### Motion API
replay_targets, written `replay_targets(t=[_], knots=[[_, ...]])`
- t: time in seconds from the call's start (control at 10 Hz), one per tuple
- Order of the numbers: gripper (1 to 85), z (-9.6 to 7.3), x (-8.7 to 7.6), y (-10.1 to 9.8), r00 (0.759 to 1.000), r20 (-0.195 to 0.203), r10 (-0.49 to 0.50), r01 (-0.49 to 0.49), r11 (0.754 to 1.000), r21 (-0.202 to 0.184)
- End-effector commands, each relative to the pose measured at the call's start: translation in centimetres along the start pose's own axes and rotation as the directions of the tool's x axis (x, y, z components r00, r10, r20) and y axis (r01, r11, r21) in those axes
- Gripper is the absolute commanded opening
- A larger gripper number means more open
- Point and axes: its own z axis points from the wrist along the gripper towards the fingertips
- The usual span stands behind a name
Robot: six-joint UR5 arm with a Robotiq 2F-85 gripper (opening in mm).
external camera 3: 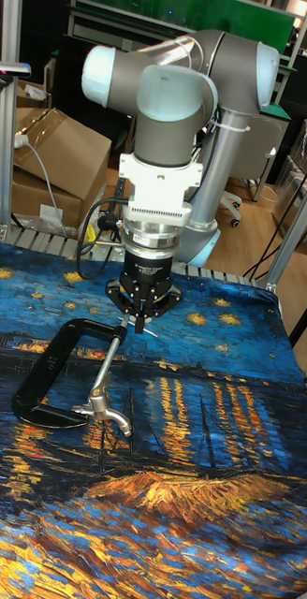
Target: Turn off the water tap
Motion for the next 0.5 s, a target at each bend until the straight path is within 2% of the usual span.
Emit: replay_targets(t=[0.0,0.1,0.2,0.4], knots=[[1.3,0.0,-0.2,0.5,1.0,0.014,0.006,-0.006,1.0,-0.028],[1.3,-0.1,0.0,-0.1,1.0,0.002,-0.002,0.002,1.0,-0.002],[1.3,-0.1,0.5,-1.3,1.0,-0.016,-0.007,0.008,0.999,0.044],[1.3,-0.3,1.5,-2.5,0.999,-0.051,0.013,-0.008,0.996,0.091]])
